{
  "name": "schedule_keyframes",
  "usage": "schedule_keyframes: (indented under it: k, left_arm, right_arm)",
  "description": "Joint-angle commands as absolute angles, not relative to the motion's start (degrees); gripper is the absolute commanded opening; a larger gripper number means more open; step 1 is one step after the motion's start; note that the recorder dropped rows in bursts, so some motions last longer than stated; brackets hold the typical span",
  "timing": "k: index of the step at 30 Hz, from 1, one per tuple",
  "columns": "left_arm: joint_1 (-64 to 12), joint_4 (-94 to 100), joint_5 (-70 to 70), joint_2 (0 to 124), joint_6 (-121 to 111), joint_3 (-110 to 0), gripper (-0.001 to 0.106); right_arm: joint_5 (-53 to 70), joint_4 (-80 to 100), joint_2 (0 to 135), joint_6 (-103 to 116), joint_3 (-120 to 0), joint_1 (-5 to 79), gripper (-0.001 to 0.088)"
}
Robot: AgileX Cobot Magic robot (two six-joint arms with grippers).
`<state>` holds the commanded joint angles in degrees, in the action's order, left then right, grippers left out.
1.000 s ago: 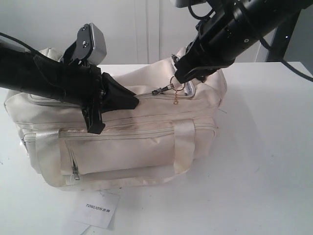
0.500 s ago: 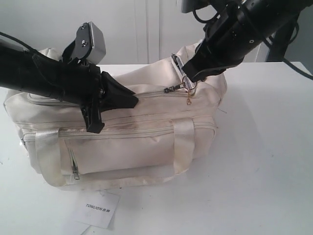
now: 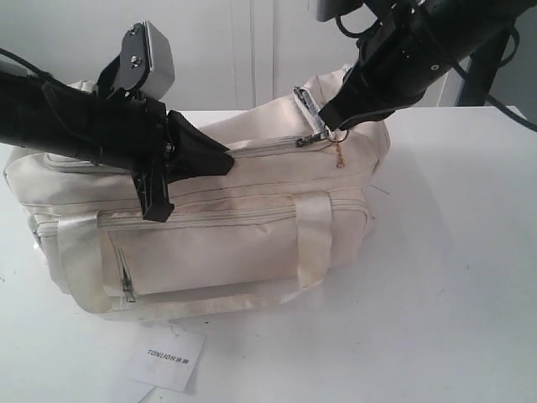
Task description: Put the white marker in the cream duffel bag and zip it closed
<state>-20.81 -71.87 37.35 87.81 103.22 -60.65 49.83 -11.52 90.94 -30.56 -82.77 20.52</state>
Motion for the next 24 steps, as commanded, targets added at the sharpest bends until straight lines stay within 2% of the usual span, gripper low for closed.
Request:
schedule_keyframes:
  k: [9, 24]
  left_arm:
    - [-20.81, -65.43, 39.08, 86.91, 98.64, -60.65, 0.0]
    - [-20.81, -65.43, 40.75, 86.65, 98.32, -60.65, 0.0]
  right_arm:
    - [46.73, -8.22, 92.64, -30.56, -82.77, 20.52, 0.0]
    - [41.99, -2.82, 93.51, -30.18, -82.77, 20.31, 0.0]
